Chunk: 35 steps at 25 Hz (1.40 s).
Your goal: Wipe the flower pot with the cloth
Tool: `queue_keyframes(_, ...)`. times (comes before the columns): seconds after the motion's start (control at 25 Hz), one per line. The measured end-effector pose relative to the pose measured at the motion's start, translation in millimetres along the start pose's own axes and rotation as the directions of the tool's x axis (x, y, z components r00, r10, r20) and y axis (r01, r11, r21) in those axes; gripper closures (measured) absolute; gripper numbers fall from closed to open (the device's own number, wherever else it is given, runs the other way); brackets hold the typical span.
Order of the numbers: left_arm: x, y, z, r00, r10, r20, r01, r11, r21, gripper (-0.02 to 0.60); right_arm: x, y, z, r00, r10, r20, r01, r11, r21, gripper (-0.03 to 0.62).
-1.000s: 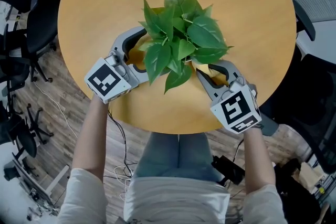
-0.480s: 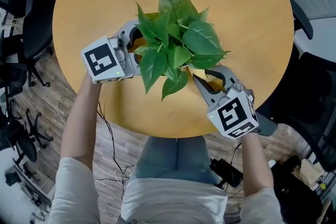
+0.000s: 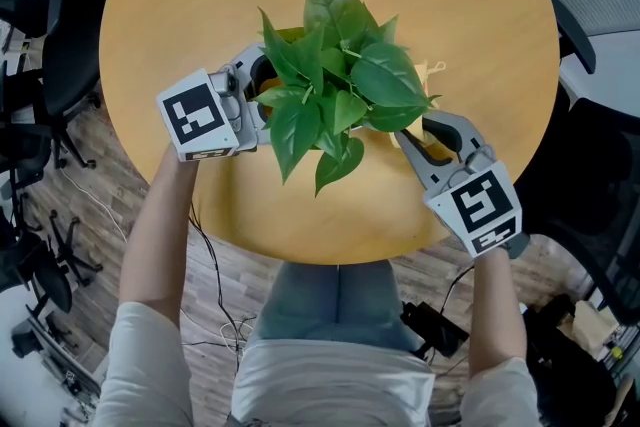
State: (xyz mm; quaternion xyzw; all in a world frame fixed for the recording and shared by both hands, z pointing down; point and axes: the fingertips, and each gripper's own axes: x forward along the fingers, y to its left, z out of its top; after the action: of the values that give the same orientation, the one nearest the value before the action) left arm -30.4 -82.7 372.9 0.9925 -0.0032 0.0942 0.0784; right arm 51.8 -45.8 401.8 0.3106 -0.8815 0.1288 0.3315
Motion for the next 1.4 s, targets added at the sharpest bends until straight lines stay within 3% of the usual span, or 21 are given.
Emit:
queue_keyframes(0.16, 0, 0, 1, 0.999, 0.034, 0.014, -0.034, 0.999, -0.002, 0.14, 4, -24, 7, 0.999, -0.045, -0.03, 0.043, 0.998, -0.045, 0.522)
queue_keyframes(0.52, 3, 0, 3, 0.993, 0.112, 0.023, -0.112, 0.994, -0.014, 0.138, 27, -10, 20, 0.995, -0.024, -0.098, -0.005, 0.959, -0.284, 0.522)
queue_keyframes(0.96, 4, 0, 1, 0.98, 0.196, 0.021, -0.195, 0.98, -0.031, 0.138, 26, -3, 17, 0.995, -0.016, -0.094, -0.011, 0.959, -0.283, 0.522)
queue_keyframes(1.4, 10, -2, 4, 0.95, 0.311, 0.002, -0.31, 0.949, -0.063, 0.14, 18, 5, 12, 0.996, -0.003, -0.091, -0.023, 0.96, -0.28, 0.522)
